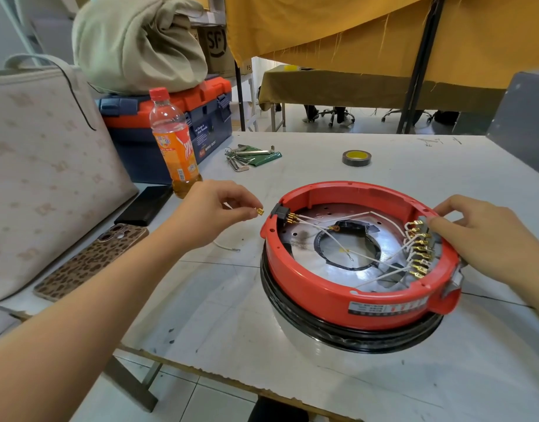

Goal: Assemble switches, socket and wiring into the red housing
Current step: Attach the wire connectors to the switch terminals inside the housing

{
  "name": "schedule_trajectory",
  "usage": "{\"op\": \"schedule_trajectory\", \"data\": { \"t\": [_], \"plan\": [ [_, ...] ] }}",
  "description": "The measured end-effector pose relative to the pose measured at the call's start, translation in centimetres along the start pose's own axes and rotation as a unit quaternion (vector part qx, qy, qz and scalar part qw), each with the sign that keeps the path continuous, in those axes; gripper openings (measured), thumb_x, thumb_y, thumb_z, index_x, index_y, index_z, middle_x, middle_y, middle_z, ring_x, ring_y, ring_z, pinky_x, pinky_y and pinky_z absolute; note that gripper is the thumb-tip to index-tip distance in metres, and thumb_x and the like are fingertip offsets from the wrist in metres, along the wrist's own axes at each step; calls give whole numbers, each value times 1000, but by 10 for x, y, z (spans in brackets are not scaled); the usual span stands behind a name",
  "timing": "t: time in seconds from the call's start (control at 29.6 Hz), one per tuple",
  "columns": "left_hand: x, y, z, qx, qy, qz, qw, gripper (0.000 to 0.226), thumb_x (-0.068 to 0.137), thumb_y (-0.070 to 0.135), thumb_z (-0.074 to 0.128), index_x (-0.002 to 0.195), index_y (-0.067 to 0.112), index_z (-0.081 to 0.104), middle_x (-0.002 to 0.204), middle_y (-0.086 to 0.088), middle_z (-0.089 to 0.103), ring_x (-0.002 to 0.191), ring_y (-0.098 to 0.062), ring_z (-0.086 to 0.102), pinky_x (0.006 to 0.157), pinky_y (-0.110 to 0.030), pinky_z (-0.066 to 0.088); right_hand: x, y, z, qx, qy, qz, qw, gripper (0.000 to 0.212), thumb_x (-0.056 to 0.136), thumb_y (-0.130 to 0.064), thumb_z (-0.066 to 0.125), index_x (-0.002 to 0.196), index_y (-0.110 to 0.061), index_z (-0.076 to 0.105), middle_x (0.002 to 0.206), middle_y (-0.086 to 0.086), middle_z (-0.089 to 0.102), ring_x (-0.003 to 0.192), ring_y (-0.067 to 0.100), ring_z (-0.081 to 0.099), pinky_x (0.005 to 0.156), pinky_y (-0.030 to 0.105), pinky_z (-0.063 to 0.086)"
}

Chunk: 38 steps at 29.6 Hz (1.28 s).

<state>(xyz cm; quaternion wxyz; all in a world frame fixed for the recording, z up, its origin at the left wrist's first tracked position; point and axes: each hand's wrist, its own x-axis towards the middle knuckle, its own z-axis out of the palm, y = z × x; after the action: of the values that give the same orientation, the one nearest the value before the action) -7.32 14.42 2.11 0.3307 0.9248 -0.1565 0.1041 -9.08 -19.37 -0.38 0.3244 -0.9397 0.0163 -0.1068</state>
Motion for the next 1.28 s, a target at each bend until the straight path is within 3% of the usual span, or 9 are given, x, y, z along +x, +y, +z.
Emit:
{"op": "schedule_trajectory", "data": {
  "t": [0.34,0.61,0.81,1.01,1.18,1.28],
  "plan": [
    [0,19,-3,-33,-7,39,999,10,79,16,71,86,23,71,78,5,68,75,-9,63,75,-25,55,-1,-2,-1,7,-3,-2,1000,12,87,-36,54,83,-25,57,60,0,67,58,17,63,61,34,50],
    [6,35,2,-62,-49,54,995,9,82,19,67,85,26,70,76,13,70,70,0,64,67,-11,50,-4,-5,-2,11,-8,2,1000,13,88,-37,52,86,-25,56,62,4,68,60,19,65,65,37,53],
    [16,51,10,-121,-105,40,986,10,82,17,68,88,24,71,76,6,72,67,-3,63,67,-14,51,-5,-6,-3,12,-11,9,1000,15,88,-36,51,89,-22,57,67,6,69,64,23,65,70,41,54],
    [25,72,24,-112,-165,53,978,10,87,20,62,84,24,71,76,14,69,67,5,60,61,-6,43,-4,-7,-3,15,-16,6,1000,18,88,-36,52,91,-19,58,74,8,68,68,24,64,73,41,54],
    [32,92,39,-36,-204,114,972,15,89,25,59,79,33,65,78,17,66,73,0,59,69,-8,44,-4,-4,-3,11,-17,1,1000,20,88,-37,52,92,-18,57,75,8,68,70,25,64,74,41,53],
    [37,102,52,-52,-221,135,965,6,88,22,62,87,26,67,83,5,68,77,-11,62,75,-20,49,-2,-3,-3,21,-23,3,999,20,88,-37,53,93,-18,58,75,6,68,71,23,65,74,41,54]
  ]
}}
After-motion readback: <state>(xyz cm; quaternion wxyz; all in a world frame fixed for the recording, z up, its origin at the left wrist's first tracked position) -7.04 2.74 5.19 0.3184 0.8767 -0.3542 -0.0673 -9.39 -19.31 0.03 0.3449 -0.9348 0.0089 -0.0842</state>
